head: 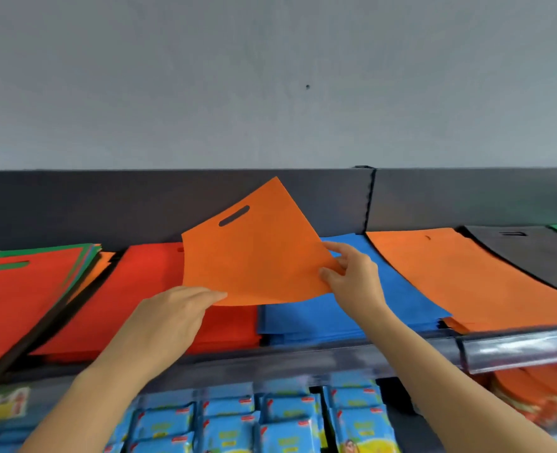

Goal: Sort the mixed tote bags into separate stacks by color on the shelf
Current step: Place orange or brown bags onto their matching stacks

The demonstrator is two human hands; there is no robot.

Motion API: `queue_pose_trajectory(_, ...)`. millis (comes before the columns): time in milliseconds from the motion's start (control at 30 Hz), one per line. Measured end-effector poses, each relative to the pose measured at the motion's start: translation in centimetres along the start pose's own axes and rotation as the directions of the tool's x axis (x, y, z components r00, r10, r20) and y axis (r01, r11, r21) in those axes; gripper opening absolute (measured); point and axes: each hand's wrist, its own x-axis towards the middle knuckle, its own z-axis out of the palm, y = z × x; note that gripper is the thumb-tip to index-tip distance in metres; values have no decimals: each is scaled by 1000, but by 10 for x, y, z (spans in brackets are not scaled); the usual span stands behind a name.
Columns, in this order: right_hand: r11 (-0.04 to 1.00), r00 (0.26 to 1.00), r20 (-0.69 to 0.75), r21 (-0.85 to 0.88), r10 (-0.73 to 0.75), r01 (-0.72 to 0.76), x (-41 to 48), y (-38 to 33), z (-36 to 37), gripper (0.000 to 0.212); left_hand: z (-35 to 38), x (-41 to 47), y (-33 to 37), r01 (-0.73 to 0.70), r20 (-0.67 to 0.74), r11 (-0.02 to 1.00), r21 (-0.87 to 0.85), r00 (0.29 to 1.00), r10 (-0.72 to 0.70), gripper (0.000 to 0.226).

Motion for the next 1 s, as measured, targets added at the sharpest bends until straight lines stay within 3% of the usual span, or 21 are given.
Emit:
queue_pose_trajectory(200, 999, 999, -50, -40, 5, -7, 21, 59, -79, 43, 32, 42, 84, 13, 48, 1000, -7, 999, -13, 30)
queue_pose_trajectory(500, 993, 988, -137, -78, 71, -83, 32, 120, -160, 45, 65, 86, 164, -163, 38, 987, 13, 986, 162, 32)
queue_pose_trajectory(767, 968, 956, -262, -171, 134, -183, 35, 162, -226, 45, 87, 122, 237, -295, 62, 952, -84, 952, 300, 49)
queue_pose_trajectory(1000, 922, 916, -366, -272, 163, -274, 44, 189, -277, 47, 107, 158, 293, -265, 197, 941, -209, 932, 306, 48)
